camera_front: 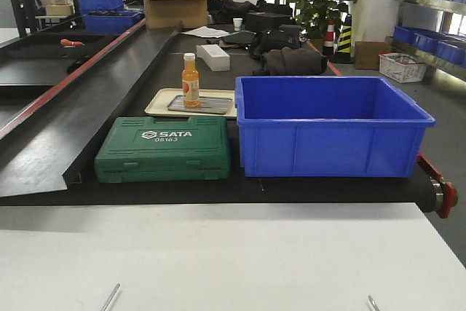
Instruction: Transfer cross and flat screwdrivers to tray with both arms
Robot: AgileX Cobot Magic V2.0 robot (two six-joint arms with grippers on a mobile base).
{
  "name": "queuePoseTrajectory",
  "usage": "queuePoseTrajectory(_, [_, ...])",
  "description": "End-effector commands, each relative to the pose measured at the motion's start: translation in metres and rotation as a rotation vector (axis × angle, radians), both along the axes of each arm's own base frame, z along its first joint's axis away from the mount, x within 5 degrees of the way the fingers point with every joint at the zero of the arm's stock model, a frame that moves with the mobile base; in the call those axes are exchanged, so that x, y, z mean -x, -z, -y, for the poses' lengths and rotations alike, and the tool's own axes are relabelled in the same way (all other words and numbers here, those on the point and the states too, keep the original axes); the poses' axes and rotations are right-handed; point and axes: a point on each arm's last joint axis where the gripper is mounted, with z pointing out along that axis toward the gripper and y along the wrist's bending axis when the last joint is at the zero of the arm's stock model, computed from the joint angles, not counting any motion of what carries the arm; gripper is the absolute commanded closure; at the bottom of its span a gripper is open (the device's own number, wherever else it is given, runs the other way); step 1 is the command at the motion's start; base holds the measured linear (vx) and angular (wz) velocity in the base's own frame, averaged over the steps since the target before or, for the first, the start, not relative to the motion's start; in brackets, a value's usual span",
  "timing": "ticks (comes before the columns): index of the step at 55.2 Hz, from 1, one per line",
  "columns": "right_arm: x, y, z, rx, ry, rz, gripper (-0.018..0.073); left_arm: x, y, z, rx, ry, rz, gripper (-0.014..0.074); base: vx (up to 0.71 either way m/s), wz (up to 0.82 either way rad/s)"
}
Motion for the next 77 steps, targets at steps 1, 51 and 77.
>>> queuePoseTrajectory(1, [-0.013,-0.011,0.0,-0.014,0.003,0.049,0.0137,-0.012,-0.009,0.0,0.004,-0.001,0.031,0.0176,0.0,0.0])
queuePoseTrajectory(51, [-0.043,-0.004,0.0,0.007,0.014,-0.267,0.0094,-0.218,0.046,0.044,-0.121,0.223,-0.79,0.0125,0.0,0.0])
queuePoseTrajectory(77, [-0.043,-0.004,0.001,0.036,0.011,-0.266,0.0094,-0.252,0.117,0.054,-0.104,0.304,-0.969,0.0124,0.0,0.0])
